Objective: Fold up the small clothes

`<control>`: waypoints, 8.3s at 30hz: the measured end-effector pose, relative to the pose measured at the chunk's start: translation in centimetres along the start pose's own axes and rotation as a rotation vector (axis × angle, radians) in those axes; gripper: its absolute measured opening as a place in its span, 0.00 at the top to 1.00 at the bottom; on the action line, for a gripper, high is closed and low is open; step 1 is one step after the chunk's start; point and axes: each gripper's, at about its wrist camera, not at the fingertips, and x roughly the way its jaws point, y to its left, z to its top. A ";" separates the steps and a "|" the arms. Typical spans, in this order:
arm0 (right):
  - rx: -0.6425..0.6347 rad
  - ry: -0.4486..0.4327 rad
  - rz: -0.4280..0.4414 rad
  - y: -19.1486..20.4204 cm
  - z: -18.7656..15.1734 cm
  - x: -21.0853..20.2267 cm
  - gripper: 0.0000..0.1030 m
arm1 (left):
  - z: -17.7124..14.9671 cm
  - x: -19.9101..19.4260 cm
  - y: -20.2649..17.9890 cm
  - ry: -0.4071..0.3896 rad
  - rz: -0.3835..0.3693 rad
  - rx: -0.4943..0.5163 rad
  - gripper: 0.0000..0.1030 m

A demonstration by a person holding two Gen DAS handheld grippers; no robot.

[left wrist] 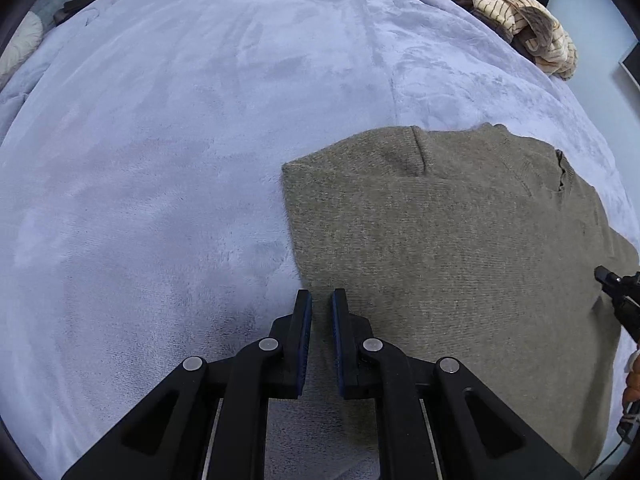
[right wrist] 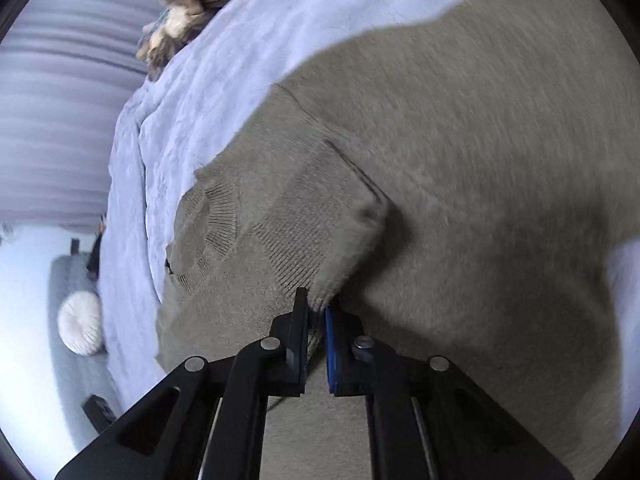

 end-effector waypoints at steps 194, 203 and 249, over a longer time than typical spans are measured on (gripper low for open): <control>-0.215 0.147 0.062 -11.4 2.6 -10.1 0.57 | -3.7 -3.1 -6.2 -0.010 -0.117 -0.099 0.90; -0.131 0.053 0.042 -11.8 9.7 -8.3 0.45 | -1.9 -2.4 -9.7 -0.033 -0.136 -0.053 0.90; -0.370 0.101 -0.215 -9.1 1.5 -8.4 0.84 | -2.9 -1.0 -11.4 0.031 0.017 0.009 0.90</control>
